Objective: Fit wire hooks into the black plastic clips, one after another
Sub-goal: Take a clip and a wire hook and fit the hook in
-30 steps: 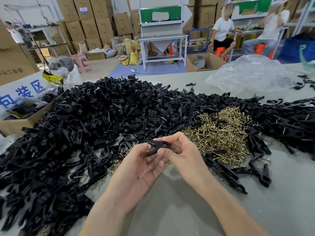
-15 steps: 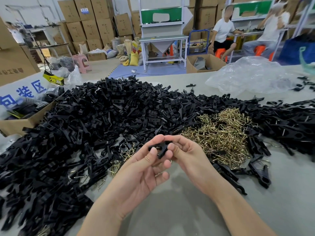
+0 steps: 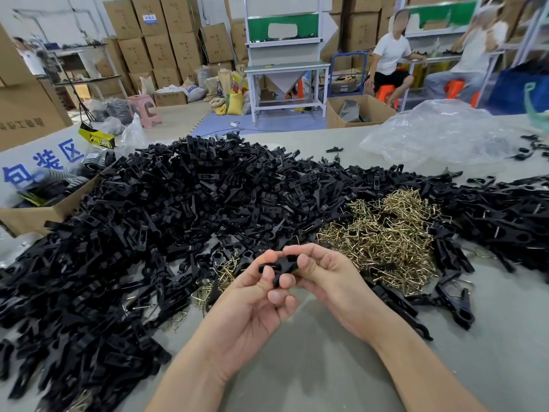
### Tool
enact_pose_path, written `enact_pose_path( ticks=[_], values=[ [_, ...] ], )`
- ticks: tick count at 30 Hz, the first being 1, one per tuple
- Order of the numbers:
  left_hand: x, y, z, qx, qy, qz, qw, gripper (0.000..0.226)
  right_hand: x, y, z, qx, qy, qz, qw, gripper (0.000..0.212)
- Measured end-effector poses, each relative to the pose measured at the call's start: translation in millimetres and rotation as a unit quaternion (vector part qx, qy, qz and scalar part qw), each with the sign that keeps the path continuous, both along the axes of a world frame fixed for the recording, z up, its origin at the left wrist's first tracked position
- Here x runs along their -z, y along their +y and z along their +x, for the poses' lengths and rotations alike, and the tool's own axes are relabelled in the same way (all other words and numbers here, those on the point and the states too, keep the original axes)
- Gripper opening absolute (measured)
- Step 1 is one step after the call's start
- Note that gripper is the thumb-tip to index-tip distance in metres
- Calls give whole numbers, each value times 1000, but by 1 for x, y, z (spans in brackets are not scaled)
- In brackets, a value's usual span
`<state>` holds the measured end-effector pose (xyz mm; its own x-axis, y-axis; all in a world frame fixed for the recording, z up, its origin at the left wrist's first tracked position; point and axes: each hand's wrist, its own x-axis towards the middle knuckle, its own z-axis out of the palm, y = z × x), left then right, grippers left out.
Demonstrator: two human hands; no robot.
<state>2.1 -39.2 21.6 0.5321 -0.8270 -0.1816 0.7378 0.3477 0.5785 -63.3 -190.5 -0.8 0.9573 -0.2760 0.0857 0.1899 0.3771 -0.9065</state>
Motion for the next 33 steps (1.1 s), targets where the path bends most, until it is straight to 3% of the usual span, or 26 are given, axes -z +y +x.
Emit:
enact_pose_path(
  ticks=[10, 19, 22, 26, 33],
  values=[
    [4, 1, 0, -1, 0, 5, 1000, 24, 1, 0, -2, -10, 1, -31, 999, 28],
    [10, -5, -1, -22, 39, 40, 998, 32, 1, 3, 0, -2, -2, -77, 997, 19],
    [7, -11, 0, -29, 41, 22, 998, 39, 0, 3, 0, 16, -10, -47, 999, 22],
    [2, -14, 5, -34, -10, 30, 999, 28, -3, 3, -1, 45, 1, -55, 997, 22],
    [1, -14, 1, -51, -105, 109, 987, 33, -9, 10, -16, 146, 43, -135, 979, 19]
  ],
)
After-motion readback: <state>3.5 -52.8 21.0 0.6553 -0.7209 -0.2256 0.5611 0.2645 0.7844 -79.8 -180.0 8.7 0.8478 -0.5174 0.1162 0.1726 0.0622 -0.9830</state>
